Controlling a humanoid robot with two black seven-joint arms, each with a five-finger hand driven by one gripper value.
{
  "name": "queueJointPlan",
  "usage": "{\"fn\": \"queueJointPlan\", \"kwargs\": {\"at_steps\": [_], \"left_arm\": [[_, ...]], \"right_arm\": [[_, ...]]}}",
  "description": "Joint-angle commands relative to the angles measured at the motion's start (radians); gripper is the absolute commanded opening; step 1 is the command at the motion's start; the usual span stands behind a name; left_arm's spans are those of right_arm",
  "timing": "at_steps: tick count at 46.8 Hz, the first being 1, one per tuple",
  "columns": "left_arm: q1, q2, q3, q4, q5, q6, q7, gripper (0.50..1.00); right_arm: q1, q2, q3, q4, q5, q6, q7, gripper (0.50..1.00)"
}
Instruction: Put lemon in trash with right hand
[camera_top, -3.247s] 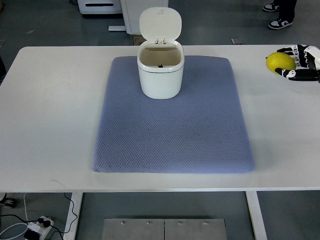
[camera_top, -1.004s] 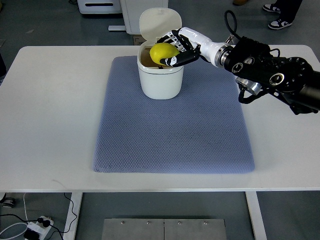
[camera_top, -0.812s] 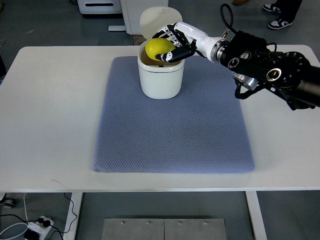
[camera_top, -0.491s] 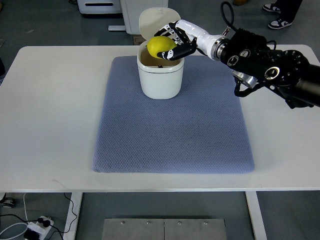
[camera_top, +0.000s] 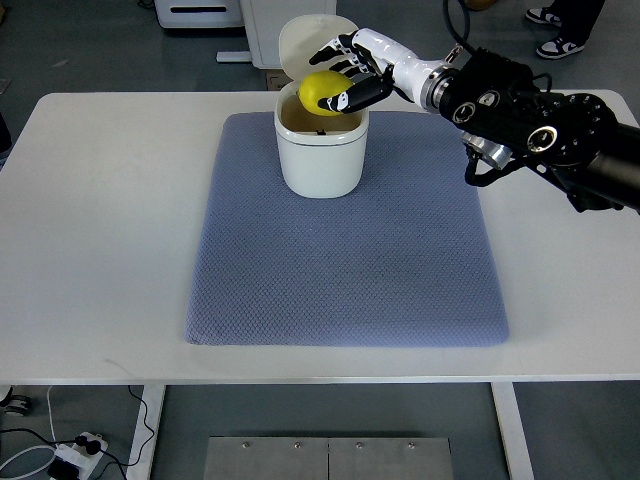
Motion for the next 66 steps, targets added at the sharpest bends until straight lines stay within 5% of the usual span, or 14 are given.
{"fn": "queueJointPlan", "kwargs": {"at_steps": [1,31,49,66], "left_arm": [[0.0,0.0,0.0,0.0,0.0,0.0,0.0,1.0],[0.0,0.0,0.0,0.0,0.0,0.0,0.0,1.0],[0.0,0.0,0.0,0.0,0.0,0.0,0.0,1.0],[0.0,0.0,0.0,0.0,0.0,0.0,0.0,1.0]], "right_arm": [[0.001,-0.002,0.002,0.003,0.0,0.003,0.002,1.0],[0.0,-0.076,0.003,0.046,0.0,0.014,0.008,1.0],[-0.029,-0.425,0.148,0.445,0.0,0.014,0.048,1.0],[-0.228,-0.686,0.339,0.442,0.02,0.018,0.076,1.0]]}}
